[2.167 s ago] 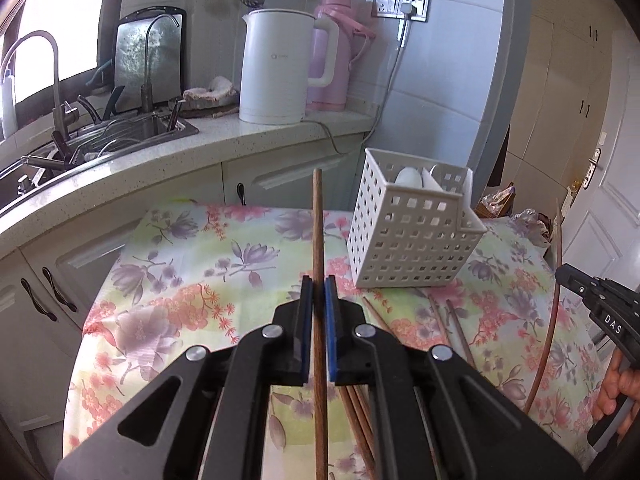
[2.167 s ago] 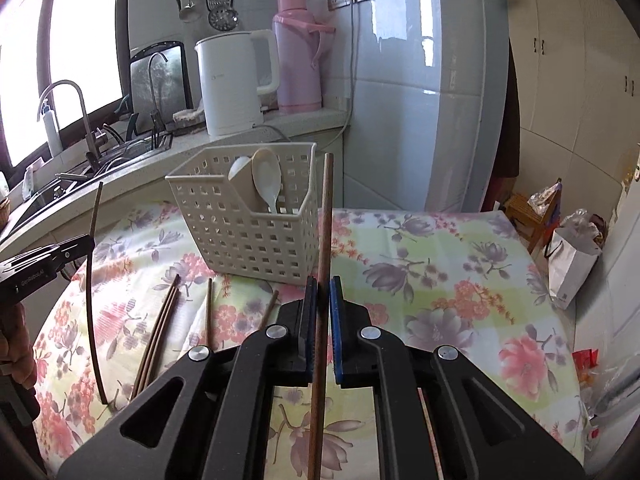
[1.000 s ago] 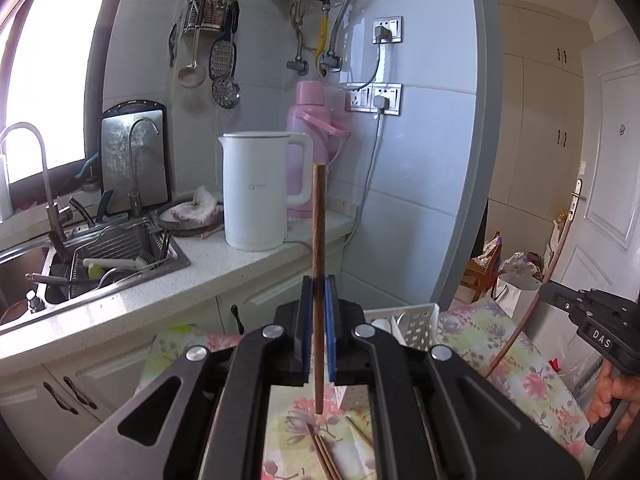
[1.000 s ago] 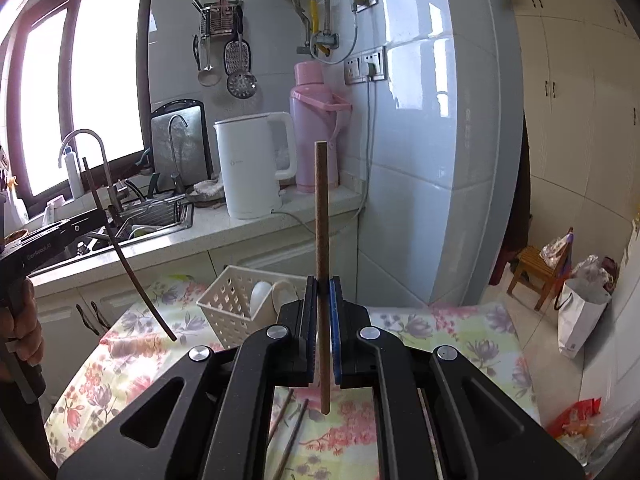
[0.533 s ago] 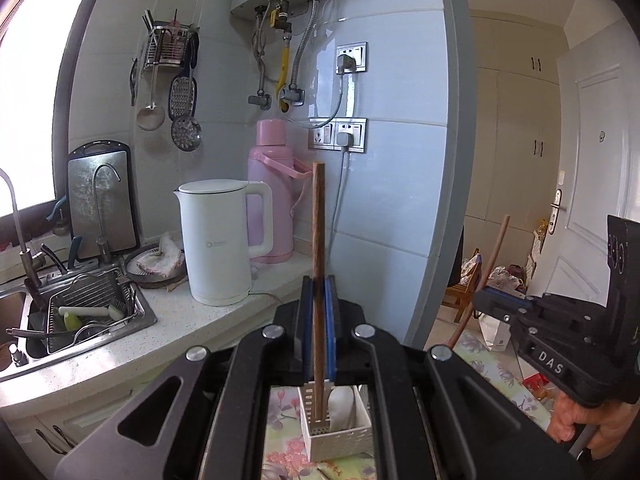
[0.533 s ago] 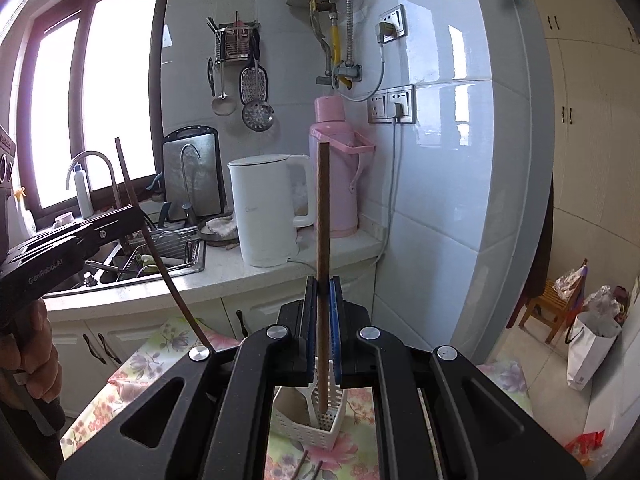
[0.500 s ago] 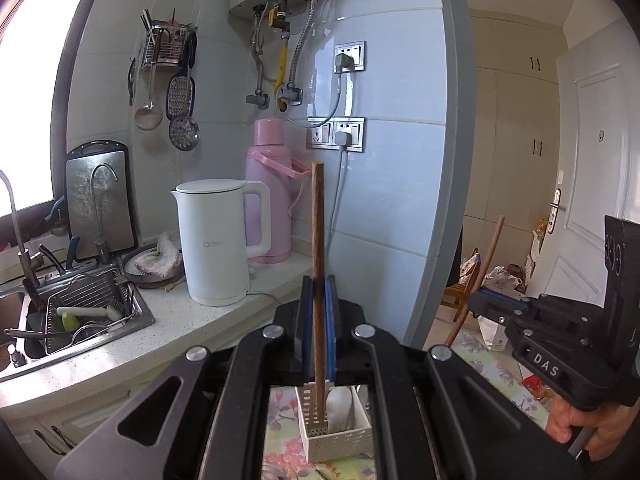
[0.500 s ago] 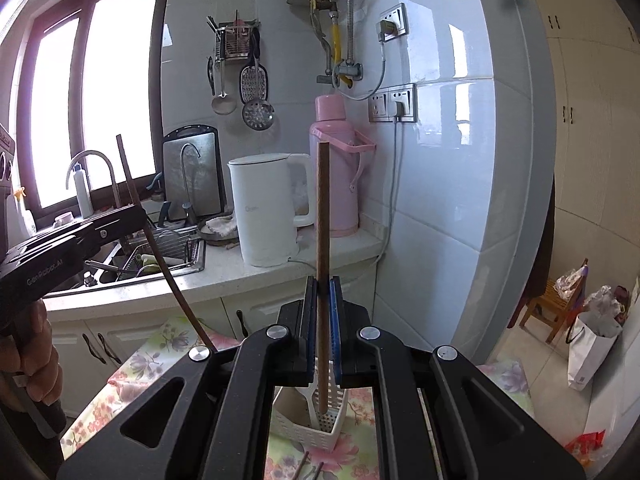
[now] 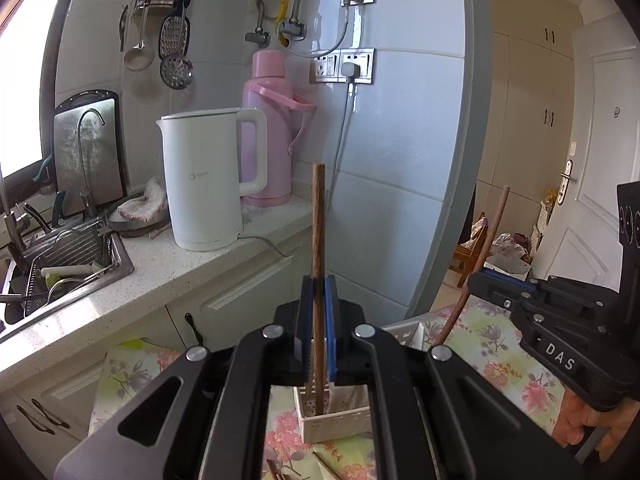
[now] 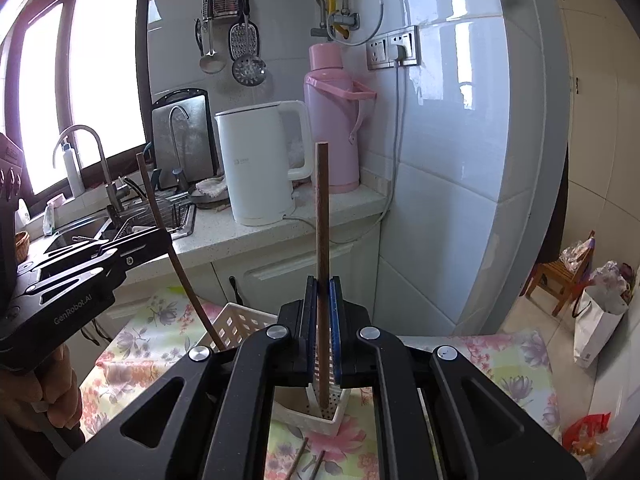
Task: Organize utensils
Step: 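Open both tools to release the chopsticks inside the basket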
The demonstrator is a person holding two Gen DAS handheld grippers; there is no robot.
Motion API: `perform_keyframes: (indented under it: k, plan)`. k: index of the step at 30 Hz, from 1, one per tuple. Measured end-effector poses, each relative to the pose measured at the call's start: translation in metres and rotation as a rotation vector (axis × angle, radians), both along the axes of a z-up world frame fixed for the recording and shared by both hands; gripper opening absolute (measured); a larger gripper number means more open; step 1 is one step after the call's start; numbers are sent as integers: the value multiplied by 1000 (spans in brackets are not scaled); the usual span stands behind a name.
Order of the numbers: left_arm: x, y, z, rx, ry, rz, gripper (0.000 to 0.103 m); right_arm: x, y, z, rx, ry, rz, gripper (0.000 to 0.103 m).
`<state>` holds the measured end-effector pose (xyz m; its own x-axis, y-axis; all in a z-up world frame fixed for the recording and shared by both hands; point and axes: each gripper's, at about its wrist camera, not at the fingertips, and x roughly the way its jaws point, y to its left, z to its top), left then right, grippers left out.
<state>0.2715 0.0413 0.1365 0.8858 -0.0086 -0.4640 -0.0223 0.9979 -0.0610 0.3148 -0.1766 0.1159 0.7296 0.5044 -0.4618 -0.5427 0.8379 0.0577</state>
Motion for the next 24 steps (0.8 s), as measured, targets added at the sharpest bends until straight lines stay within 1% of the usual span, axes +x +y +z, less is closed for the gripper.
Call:
perform_keyframes:
  k: [7,14,17,19,21,23,24]
  plan:
    - [7,2,-25,0,45,7,6,5,4,-18,-28,37,11,7]
    - [10,1,-38,-1,77,6,6,8,7,-28,-68,66,14,7]
    - [15,2,-42,-6,110,8,6,12,9,-35,-92,94,21,7]
    - [20,4,-47,-23,142,8,6,18,11,-40,-100,119,15,7]
    - [25,8,-50,-40,157,15,12,22,13,-41,-102,129,3,9]
    - [24,11,-50,-57,155,15,26,24,12,-40,-98,125,-3,9]
    - [24,12,-49,-58,151,14,28,24,10,-40,-94,123,-8,10]
